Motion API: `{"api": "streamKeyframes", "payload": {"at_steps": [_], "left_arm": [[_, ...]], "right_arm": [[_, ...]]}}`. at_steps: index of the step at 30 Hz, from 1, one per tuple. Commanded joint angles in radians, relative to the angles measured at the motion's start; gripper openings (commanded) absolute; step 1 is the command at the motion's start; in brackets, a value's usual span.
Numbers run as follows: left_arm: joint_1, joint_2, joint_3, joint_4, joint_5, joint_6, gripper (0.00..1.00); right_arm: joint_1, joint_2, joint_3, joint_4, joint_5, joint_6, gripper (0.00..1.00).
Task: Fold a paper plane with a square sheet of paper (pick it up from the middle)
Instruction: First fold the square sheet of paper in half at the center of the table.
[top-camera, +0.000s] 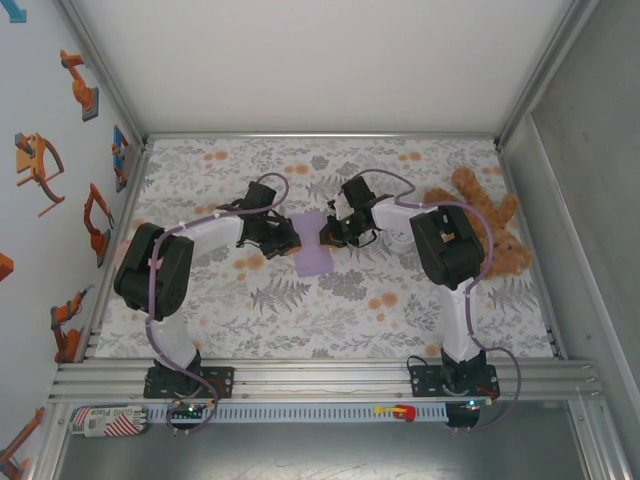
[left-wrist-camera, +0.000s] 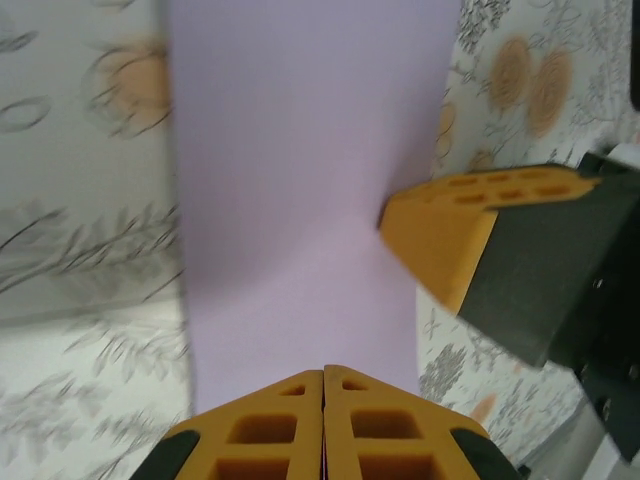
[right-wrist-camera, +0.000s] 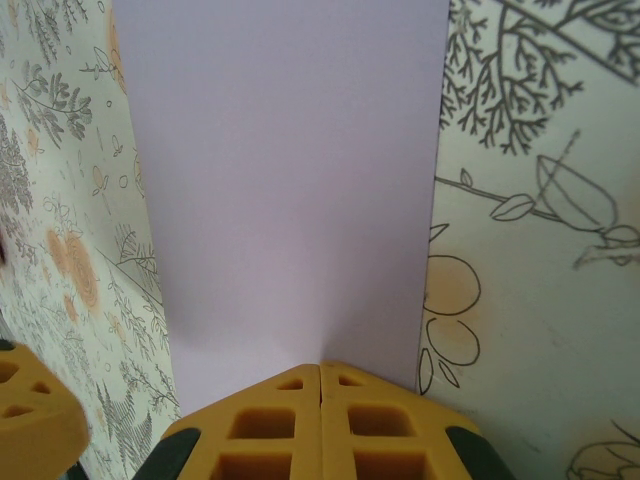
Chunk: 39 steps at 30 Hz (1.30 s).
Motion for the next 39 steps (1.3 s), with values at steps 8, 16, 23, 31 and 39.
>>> {"api": "streamKeyframes", "payload": {"at_steps": [8, 16, 23, 31, 39], "left_arm": [[0.010, 0.082, -0.076, 0.077, 0.047, -0.022, 0.09], [0.081, -0.028, -0.142, -0.155, -0.009, 0.196, 0.09], [0.015, -0.079, -0.098, 0.027, 0.056, 0.111, 0.09], [-0.052, 0.053, -0.068, 0.100, 0.066, 0.042, 0.09], [-0.052, -0.013, -0.202, 0.043, 0.010, 0.124, 0.09]], "right_arm": [[-0.043, 0.130, -0.085, -0.202, 0.294, -0.024, 0.00], [-0.042, 0.126, -0.089, -0.197, 0.299, -0.018, 0.00], [-0.044, 0.131, -0.089, -0.196, 0.302, -0.017, 0.00], [-0.045, 0.129, -0.092, -0.196, 0.303, -0.019, 0.00], [-0.047, 0.129, -0.091, -0.198, 0.301, -0.020, 0.00]]}}
